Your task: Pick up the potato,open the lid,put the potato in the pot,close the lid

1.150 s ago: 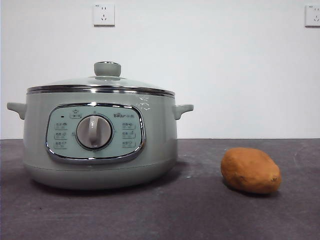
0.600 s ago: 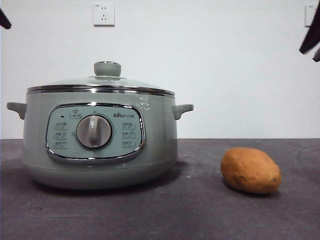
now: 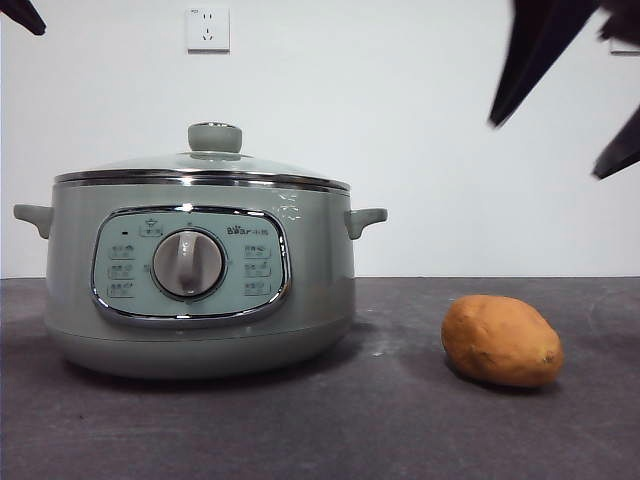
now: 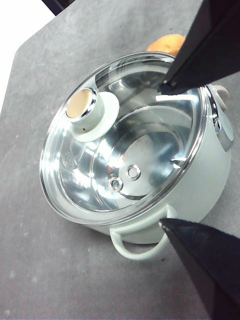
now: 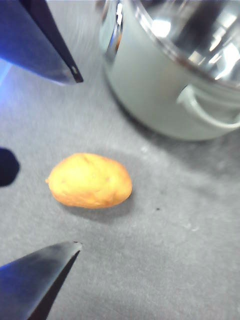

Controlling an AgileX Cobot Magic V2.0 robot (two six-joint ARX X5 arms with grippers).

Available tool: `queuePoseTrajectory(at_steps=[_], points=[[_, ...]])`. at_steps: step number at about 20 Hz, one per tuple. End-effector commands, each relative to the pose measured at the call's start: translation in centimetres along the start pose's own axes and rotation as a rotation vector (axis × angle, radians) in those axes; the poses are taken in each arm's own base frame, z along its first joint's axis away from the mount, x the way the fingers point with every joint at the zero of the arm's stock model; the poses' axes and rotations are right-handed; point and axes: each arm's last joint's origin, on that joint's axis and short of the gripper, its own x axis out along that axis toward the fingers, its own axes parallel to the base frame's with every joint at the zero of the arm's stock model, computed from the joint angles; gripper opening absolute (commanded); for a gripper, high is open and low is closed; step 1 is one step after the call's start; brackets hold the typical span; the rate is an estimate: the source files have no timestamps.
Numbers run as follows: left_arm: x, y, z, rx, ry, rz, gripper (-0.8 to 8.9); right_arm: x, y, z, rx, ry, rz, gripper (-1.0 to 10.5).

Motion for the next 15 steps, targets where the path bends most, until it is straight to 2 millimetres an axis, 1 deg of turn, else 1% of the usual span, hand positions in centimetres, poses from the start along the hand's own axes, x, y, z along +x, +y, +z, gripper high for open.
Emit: queuePoseTrajectory(at_steps=[1, 3, 5, 6, 8, 10, 13, 15], points=[[-0.1, -0.1, 0.2, 0.006, -0.013, -0.005, 4.13, 1.9, 1.3, 0.9, -0.03, 0.045, -0.066, 5.9], [-0.1, -0.1, 0.2, -0.011, -0.013, -0.005, 4.13, 3.8, 2.0, 1.4, -0.06, 0.098, -0.099, 5.9], [-0.1, -0.1, 0.2, -0.011, -0.013, -0.005, 4.13, 6.0, 2.4, 1.6, -0.08, 0.148, -0.137, 5.9], [-0.1, -0.1, 0.2, -0.011, -0.013, -0.005, 4.13, 7.2, 2.3, 1.6, -0.084, 0.168, -0.158, 5.9], [-0.1, -0.1, 0.2, -0.011, -0.013, -0.004, 4.13, 9.4, 2.0, 1.4, -0.081, 0.22, -0.167, 5.2], [-0.1, -0.1, 0.2, -0.011, -0.014, -0.003, 4.13, 11.1, 1.7, 0.9, -0.078, 0.277, -0.18, 5.2], [-0.1, -0.1, 0.2, -0.011, -0.013, -0.003, 4.13, 13.0, 1.3, 0.3, -0.074, 0.337, -0.191, 5.2], [-0.1, -0.1, 0.2, -0.011, -0.013, -0.003, 4.13, 13.7, 1.2, 0.1, -0.071, 0.354, -0.193, 5.2]])
